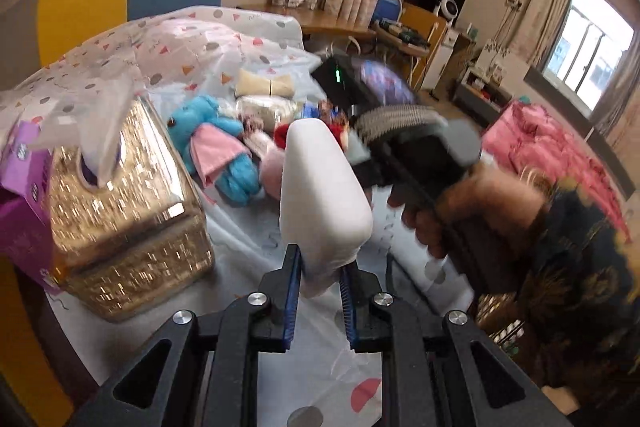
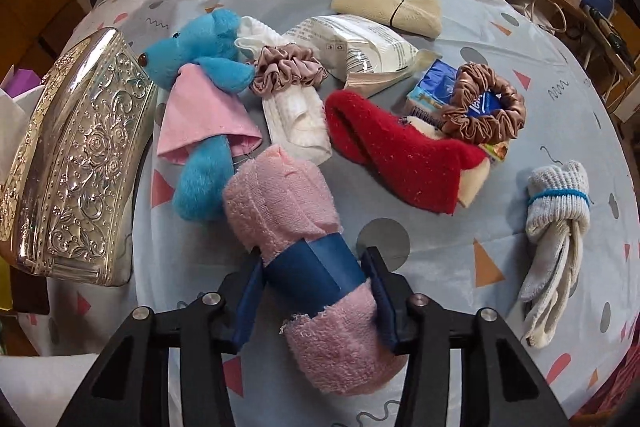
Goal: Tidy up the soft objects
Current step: 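Place the white roll in the gold tray with the left tool while the right tool holds the towel roll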
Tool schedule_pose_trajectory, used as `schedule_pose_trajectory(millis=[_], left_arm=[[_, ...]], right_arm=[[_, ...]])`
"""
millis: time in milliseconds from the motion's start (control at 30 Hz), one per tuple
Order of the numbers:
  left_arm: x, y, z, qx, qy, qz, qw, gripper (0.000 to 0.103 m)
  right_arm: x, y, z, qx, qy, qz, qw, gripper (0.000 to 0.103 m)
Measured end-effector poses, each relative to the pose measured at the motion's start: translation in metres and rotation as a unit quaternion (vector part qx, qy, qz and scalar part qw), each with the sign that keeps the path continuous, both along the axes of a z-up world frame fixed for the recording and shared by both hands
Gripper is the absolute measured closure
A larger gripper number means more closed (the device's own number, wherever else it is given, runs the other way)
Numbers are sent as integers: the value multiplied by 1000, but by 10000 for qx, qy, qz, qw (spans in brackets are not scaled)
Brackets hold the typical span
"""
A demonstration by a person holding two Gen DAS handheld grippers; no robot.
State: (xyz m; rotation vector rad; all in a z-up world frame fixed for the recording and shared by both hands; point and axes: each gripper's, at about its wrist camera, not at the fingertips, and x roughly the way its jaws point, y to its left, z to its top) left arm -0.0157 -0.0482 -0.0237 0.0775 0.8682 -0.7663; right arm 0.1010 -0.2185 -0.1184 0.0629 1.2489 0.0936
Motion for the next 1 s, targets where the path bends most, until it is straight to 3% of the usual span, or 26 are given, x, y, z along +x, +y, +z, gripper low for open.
schedule_pose_trajectory(millis=[300, 500, 633, 767, 1000], left_arm=[[60, 24, 67, -545, -366, 616, 9959, 84], [97, 100, 102, -699, -758, 1656, 9808, 84], [108, 164, 87, -514, -629, 2455, 9660, 84], [101, 224, 58, -485, -115, 2995, 9528, 84], [92, 251, -10, -99, 1074, 2746, 9555, 83]], right_arm=[[2, -5, -3, -31, 41, 22, 10000, 54], [6, 10, -13, -145, 13, 93, 9999, 54], [4, 22, -15, -378, -36, 243, 9990, 54], [1, 32, -18, -533, -80, 353, 9979, 54], [-7, 43, -21, -580, -106, 375, 9976, 54]])
